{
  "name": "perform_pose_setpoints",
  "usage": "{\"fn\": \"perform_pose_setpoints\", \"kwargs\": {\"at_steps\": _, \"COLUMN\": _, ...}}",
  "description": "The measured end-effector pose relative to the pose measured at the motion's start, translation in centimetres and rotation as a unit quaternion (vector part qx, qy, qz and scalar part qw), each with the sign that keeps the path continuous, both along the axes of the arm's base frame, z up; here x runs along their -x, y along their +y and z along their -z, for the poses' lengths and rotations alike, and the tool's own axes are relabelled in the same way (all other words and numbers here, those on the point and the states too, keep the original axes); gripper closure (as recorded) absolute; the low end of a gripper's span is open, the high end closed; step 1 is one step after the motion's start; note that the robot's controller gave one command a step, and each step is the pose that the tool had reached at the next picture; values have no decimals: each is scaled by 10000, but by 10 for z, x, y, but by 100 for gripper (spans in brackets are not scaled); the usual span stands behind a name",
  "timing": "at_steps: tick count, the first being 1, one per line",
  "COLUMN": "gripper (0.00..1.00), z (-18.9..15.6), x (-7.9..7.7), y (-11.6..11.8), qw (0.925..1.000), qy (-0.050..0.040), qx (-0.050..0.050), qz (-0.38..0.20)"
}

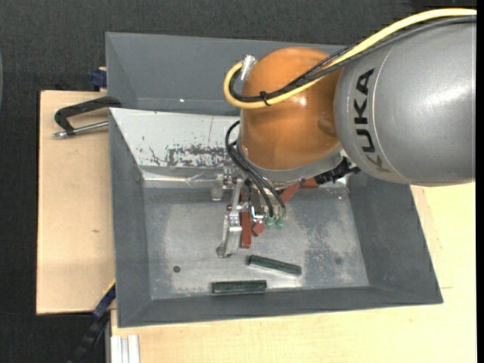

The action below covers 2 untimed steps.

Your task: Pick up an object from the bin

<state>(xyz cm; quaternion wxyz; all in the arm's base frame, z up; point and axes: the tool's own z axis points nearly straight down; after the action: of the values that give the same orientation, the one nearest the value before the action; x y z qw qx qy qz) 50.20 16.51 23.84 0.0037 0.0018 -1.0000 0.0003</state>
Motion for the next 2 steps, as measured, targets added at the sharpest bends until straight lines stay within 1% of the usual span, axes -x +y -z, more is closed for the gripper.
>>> {"fn": "perform_pose_setpoints", "kwargs": {"at_steps": 1, "gripper": 0, "z": -4, "x": -2, "y": -1, "qw": 10000, "qy": -43, "qx": -10, "qz": 13}}
{"fn": "perform_pose_setpoints", "kwargs": {"at_steps": 2, "gripper": 0, "z": 55, "x": -10, "y": -36, "qw": 9997, "qy": -65, "qx": -16, "qz": 221}}
